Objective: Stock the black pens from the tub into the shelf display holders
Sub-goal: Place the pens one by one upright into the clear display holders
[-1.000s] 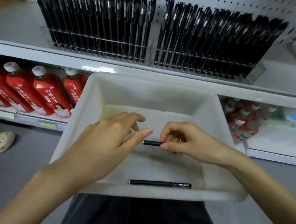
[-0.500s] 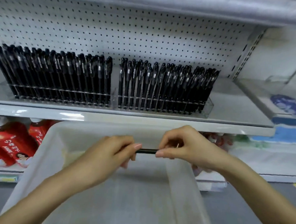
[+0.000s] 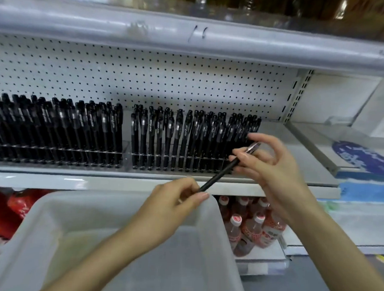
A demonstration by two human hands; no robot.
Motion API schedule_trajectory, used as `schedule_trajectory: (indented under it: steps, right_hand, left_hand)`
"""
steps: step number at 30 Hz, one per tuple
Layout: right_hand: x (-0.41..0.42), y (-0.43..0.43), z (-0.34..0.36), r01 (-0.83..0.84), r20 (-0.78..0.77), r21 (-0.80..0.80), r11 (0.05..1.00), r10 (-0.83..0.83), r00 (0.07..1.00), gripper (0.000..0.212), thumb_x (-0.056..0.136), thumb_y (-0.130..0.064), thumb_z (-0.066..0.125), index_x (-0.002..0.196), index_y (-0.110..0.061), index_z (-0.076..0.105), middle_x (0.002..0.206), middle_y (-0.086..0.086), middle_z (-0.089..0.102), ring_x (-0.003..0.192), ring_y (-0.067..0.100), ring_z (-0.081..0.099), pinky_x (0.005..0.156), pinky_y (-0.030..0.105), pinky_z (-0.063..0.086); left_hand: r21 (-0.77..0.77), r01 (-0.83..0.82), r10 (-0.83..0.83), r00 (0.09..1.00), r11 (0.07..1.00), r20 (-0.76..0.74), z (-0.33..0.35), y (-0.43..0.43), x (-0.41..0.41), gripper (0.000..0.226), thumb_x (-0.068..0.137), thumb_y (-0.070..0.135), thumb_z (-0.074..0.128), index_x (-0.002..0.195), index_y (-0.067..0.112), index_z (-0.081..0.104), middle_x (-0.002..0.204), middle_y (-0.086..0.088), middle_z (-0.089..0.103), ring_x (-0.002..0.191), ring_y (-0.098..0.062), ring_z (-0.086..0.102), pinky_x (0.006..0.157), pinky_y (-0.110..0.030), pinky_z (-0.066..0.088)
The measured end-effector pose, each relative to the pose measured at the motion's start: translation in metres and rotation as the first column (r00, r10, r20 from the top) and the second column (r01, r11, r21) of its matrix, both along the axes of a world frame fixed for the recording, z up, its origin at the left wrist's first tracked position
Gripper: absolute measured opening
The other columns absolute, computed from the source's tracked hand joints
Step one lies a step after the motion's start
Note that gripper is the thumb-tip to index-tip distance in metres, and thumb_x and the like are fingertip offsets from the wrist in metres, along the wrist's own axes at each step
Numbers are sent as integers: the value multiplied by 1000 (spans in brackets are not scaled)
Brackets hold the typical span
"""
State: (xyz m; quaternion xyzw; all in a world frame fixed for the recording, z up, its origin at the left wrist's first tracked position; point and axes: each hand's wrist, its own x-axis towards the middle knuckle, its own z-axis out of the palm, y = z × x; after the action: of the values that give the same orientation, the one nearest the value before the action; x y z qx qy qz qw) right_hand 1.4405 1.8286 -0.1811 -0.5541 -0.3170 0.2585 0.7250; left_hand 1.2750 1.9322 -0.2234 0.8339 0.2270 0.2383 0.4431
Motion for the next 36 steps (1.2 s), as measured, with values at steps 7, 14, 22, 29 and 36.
schedule_trajectory:
  steps: [7,14,22,29,36]
  right_hand:
    - [47,-7,28,347,428,194,918,-397,812,44,82,-1,68,100,-28,39,87,7,68,80,13,70,78,26,57]
    - [68,2,11,397,636,230,889,-446,630,48,82,-6,70,99,-36,38,95,8,62,84,7,66,79,19,53]
    - [76,16,-7,383,750,95,919,-319,579,40,82,-8,70,101,-29,42,91,-5,62,80,2,64,75,19,53]
    - [78,22,-11,442,839,7,897,-245,486,39,79,-15,74,107,-24,48,86,-15,56,75,5,59,71,28,52]
    - [77,25,-4,419,855,-89,904,-146,497,42,77,-11,75,107,-25,50,86,-4,58,76,14,60,73,29,52]
  left_hand:
    - [522,-384,457,889,761,-12,2,40,-50,60,88,54,36,132,15,43,125,2,51,116,-16,49,88,-33,41]
    - [651,-283,508,842,704,-183,-14,66,-51,72,94,57,37,136,-1,38,134,-18,50,123,-31,47,100,-42,40]
    - [621,-293,502,844,727,-189,-23,72,-47,77,88,55,39,142,0,28,135,-18,48,124,-31,46,100,-43,39]
    - [639,-268,517,822,721,-238,-28,75,-48,76,87,51,44,138,-3,33,128,-21,53,116,-35,52,97,-45,43]
    - [667,-254,516,826,700,-228,-31,80,-49,78,92,61,37,135,-5,35,125,-22,55,112,-36,55,93,-46,46]
